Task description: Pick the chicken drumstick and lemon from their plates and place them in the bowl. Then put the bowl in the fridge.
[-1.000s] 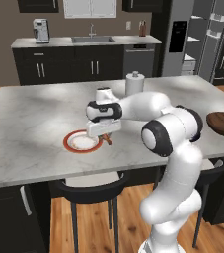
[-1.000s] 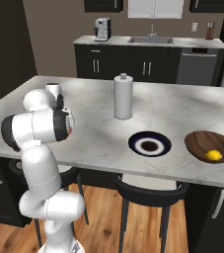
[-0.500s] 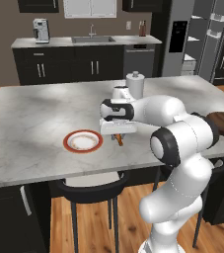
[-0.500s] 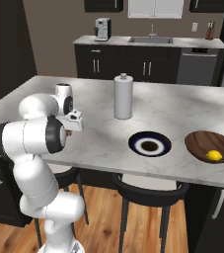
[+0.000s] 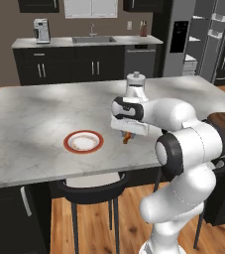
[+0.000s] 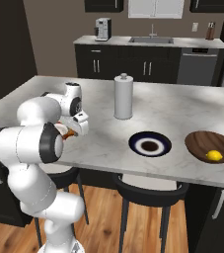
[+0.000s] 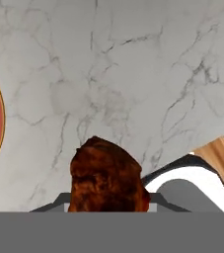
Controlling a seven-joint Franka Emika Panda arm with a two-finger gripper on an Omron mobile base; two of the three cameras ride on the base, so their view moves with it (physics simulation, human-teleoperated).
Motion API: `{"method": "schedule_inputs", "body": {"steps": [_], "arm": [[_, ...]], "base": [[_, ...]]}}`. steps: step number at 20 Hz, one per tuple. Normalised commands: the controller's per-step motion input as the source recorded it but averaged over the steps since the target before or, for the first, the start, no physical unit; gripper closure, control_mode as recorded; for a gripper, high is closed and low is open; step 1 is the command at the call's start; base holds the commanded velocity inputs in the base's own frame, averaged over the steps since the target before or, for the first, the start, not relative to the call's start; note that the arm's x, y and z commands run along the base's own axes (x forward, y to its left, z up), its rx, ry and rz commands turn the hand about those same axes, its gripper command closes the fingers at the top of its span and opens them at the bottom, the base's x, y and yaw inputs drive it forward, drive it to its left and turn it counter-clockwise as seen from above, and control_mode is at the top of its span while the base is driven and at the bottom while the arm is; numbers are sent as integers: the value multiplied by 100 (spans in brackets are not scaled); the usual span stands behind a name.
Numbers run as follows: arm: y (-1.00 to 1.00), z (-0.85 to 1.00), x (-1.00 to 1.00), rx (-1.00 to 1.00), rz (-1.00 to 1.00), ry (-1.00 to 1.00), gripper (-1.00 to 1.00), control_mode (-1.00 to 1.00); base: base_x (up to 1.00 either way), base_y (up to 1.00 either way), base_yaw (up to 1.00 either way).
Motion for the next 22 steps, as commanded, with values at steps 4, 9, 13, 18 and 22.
{"method": "schedule_inputs", "body": {"steps": [4,9,13,18,22], "arm": [[-47,11,-4,-1,-50,11,100,-100],[-62,11,-12,0,-26,8,100,-100],[-63,14,-10,-5,-9,3,100,-100],[-65,16,-9,-8,-5,0,100,-100],[-72,6,-16,-8,-3,-3,100,-100]], "base": [[0,0,0],[0,0,0],[0,0,0],[0,0,0],[0,0,0]]}}
